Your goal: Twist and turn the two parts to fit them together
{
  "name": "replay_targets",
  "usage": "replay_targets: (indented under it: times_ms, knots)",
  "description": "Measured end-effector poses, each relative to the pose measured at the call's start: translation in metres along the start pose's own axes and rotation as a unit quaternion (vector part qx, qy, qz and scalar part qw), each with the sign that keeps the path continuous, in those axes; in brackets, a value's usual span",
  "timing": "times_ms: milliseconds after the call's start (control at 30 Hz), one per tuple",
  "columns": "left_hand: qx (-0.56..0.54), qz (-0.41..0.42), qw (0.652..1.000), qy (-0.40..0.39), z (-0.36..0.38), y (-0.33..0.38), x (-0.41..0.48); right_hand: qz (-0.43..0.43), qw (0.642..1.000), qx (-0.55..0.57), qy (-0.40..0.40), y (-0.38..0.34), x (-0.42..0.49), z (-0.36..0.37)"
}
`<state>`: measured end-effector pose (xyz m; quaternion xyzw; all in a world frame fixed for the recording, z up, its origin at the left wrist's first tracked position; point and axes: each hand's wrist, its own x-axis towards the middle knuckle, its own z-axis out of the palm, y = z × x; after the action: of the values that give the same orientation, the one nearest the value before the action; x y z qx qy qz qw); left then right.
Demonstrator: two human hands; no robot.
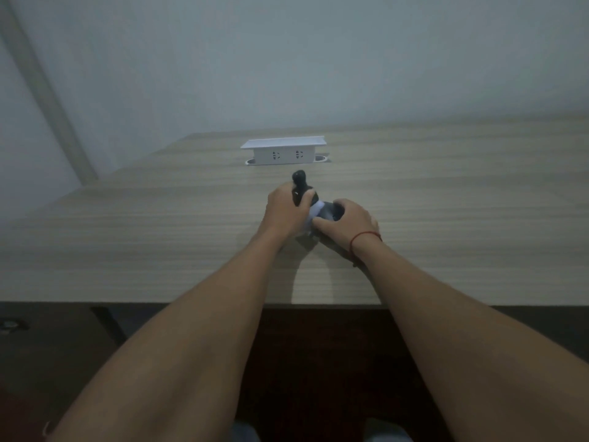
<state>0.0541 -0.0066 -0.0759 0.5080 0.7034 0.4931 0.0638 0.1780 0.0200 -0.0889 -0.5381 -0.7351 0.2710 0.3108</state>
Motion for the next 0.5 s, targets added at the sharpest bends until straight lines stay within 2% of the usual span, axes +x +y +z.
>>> replay_targets:
  times_ms: [67, 133, 267, 400, 500]
  knots:
    - [0.068, -0.027, 0.997, -0.027, 0.000, -0.005, 0.000, 0.001, 1.000, 0.013, 0.009, 0.000, 0.000, 0.002]
    - [0.098, -0.026, 0.995, -0.010, -0.003, -0.007, 0.000, 0.002, 1.000, 0.012, 0.006, 0.000, -0.001, 0.001]
    - [0.009, 0.014, 1.000, 0.023, -0.004, 0.002, -0.006, -0.008, 1.000, -0.004, -0.022, 0.002, -0.002, -0.003]
    - [0.148, -0.014, 0.989, 0.010, -0.005, -0.010, -0.007, -0.021, 1.000, 0.007, -0.020, 0.004, -0.002, -0.003]
    - [0.059, 0.040, 0.997, 0.041, -0.005, -0.007, -0.007, -0.032, 0.999, -0.016, -0.020, 0.003, 0.000, -0.001]
